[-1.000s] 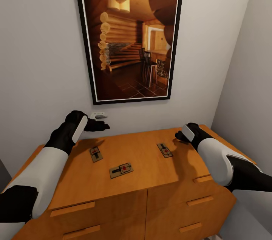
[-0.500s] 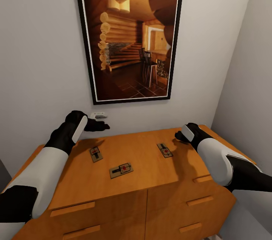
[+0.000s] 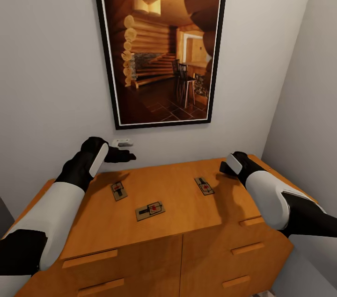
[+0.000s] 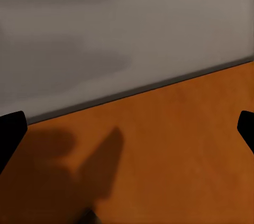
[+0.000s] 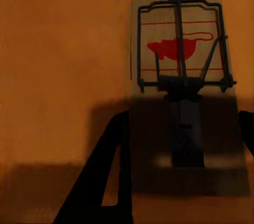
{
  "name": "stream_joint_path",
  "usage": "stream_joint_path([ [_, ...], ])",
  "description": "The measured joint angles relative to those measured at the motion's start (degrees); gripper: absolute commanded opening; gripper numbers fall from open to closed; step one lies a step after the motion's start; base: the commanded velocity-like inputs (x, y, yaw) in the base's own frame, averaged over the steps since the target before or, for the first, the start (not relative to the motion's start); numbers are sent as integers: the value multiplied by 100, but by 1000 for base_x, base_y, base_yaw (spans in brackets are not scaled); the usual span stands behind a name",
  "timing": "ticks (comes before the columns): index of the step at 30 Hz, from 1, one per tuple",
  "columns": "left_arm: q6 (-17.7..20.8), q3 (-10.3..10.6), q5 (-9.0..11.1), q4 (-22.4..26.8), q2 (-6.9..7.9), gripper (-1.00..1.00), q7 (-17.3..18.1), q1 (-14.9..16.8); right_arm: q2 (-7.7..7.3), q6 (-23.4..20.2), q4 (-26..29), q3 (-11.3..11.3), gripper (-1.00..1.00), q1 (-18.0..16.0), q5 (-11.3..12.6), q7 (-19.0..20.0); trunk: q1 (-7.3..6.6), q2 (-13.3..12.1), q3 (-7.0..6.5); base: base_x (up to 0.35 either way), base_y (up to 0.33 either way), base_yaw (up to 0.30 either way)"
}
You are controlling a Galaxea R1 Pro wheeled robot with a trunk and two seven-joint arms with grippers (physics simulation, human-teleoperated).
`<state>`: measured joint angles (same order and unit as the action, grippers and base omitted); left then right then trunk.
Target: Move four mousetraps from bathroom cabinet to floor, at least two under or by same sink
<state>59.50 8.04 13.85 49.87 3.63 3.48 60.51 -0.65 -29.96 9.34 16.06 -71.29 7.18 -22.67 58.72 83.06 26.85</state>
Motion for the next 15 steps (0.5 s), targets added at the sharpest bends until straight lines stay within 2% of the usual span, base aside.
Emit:
stream_joint_path([
  [6, -1, 1, -3, -1, 0, 100, 0, 0, -20, 25, 33, 52, -100, 0, 135, 9, 0, 0, 0, 0, 0, 0],
  [15, -1, 1, -5, -1, -1, 100, 1, 0, -34, 34, 40, 68, -100, 0, 163, 11, 0, 0, 0, 0, 0, 0],
])
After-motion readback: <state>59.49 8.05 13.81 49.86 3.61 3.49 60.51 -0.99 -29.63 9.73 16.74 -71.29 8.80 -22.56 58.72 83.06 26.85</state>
